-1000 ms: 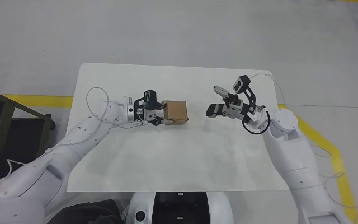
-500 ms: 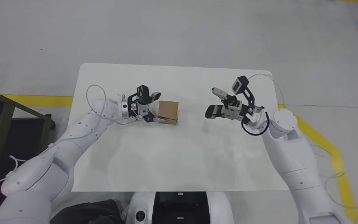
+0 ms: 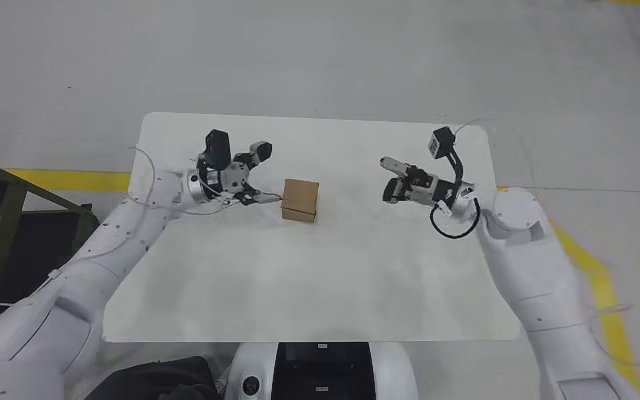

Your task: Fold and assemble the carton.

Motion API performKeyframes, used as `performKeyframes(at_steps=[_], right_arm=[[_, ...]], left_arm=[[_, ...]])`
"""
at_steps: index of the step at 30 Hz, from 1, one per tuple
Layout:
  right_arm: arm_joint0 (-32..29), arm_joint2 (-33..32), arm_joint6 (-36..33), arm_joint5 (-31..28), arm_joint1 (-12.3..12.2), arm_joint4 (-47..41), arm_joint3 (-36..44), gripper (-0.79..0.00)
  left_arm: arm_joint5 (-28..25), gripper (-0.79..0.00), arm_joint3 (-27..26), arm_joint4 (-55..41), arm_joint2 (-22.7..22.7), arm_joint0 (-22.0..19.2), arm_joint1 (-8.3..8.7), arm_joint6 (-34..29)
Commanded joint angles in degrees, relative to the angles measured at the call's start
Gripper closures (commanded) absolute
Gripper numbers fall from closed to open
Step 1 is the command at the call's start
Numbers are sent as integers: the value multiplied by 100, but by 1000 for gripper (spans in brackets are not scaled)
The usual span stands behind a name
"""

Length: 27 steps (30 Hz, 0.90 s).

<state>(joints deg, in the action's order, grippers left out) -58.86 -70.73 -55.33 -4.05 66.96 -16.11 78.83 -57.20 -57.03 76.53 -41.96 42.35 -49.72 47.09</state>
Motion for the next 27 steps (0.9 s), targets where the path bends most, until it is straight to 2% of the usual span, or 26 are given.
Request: performKeyframes(at_steps=[1, 6, 11, 14, 21, 27], right_arm=[[10, -39, 80, -143, -31, 372, 27, -785], [-65, -249, 412, -492, -114, 1084, 119, -785], [-203, -398, 799, -758, -189, 1901, 300, -785], [-300, -523, 911, -878, -219, 1954, 423, -785], [-662, -1018, 1236, -1092, -333, 2400, 1035, -785], [-986, -1373, 1452, -1121, -406, 2710, 1510, -785]], left_arm=[[-81, -785, -182, -13, -304, 115, 172, -81], [-81, -785, -423, -252, -755, 351, 493, -146], [-81, -785, -600, -617, -1048, 488, 742, -557], [-81, -785, -708, -863, -1225, 552, 875, -796], [-81, -785, -997, -1404, -1531, 696, 1116, -1355], [-81, -785, -1340, -1903, -1464, 753, 1242, -1964]])
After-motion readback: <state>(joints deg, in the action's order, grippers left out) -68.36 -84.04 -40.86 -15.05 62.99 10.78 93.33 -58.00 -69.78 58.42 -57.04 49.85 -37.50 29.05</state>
